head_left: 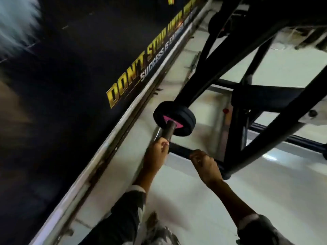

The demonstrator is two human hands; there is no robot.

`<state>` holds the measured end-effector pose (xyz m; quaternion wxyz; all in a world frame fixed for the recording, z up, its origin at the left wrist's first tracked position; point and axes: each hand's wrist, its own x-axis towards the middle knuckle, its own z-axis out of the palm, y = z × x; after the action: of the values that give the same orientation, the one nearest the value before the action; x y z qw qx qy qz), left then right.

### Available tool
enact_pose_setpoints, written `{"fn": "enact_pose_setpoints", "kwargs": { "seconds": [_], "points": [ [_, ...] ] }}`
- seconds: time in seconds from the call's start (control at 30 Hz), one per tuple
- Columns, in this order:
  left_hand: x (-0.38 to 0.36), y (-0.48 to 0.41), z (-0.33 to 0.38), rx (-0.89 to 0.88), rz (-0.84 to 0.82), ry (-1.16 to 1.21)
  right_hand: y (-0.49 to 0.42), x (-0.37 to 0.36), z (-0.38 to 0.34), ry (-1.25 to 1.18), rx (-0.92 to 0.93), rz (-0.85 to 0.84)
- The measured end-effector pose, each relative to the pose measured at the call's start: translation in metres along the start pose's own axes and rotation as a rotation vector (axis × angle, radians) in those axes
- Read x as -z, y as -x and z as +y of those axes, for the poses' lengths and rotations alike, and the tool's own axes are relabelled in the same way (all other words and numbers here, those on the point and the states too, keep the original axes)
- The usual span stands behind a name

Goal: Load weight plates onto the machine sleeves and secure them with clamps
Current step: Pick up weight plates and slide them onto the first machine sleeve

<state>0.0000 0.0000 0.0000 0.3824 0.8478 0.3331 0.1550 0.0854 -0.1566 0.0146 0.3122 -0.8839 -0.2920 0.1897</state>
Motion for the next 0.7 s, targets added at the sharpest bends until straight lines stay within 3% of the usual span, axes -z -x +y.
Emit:
{"fn": "enact_pose_setpoints", "kwargs": {
  "seconds": [0.1, 0.3, 0.4, 0.57, 0.7],
  "points": [
    [-0.008, -0.072, -0.03, 0.06, 0.005, 0.08, -0.066, -0.023, -0.004, -0.11, -0.055, 0.121],
    [-0.057, -0.176, -0.095, 0.159, 0.035, 0.348, -0.176, -0.092, 0.027, -0.034, -0.091, 0.256],
    [-0.082, -0.193, -0.121, 0.131, 0.027, 0.466, -0.19, -0.12, 0.034, -0.195, -0.074, 0.433],
    [-0.083, -0.212, -0.145, 0.02, 0.064, 0.457, -0.195, -0.127, 0.034, -0.269, -0.051, 0.7],
    [-0.072, -0.216, -0.155, -0.02, 0.02, 0.384, -0.203, -0.112, 0.036, -0.294, -0.005, 0.746]
  ]
}}
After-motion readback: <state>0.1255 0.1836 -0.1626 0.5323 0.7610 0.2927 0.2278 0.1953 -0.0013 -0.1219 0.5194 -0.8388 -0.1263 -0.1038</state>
